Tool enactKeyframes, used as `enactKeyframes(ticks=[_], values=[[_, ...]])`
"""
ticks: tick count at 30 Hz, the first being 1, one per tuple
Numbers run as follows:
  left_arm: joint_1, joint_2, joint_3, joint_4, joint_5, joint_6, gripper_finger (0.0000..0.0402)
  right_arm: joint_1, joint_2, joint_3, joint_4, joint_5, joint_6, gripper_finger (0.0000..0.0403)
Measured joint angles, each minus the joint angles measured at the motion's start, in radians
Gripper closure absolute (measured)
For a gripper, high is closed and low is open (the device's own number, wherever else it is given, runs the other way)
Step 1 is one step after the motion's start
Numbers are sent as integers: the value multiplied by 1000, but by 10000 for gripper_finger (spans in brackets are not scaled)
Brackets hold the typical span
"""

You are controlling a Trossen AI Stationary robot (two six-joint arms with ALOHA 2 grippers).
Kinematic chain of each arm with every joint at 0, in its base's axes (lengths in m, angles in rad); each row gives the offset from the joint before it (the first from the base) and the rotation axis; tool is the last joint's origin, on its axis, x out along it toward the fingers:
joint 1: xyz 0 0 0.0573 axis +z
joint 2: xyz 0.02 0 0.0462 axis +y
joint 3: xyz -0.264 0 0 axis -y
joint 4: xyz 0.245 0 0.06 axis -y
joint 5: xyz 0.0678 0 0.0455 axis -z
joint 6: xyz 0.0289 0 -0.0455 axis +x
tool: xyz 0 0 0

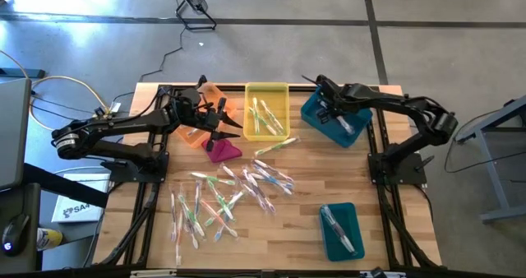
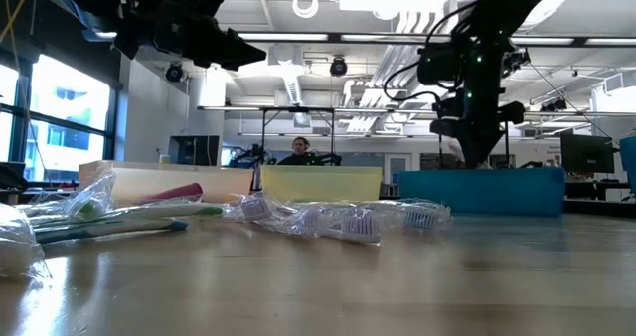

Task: Pick & Place Toothbrushes
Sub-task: Put the orange toothbrush into the top blue bin, then put the purple toothbrush into the bottom blue bin

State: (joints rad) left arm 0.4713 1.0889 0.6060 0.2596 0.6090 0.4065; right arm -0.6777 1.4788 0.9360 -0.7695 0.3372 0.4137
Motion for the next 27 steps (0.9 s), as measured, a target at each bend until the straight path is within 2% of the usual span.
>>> enactKeyframes(ticks=[6,11,17,27], values=[[0,0,1,0,0,0,268,1,0,0,40,0,-23,261],[0,0,1,0,0,0,268,2,-10,0,49,-1,-26,252],[0,0,1,0,0,0,268,16,-70,0,66,-43,-56,287],[0,0,1,0,-2,8,268,115,-205,0,196,-87,-131,390]])
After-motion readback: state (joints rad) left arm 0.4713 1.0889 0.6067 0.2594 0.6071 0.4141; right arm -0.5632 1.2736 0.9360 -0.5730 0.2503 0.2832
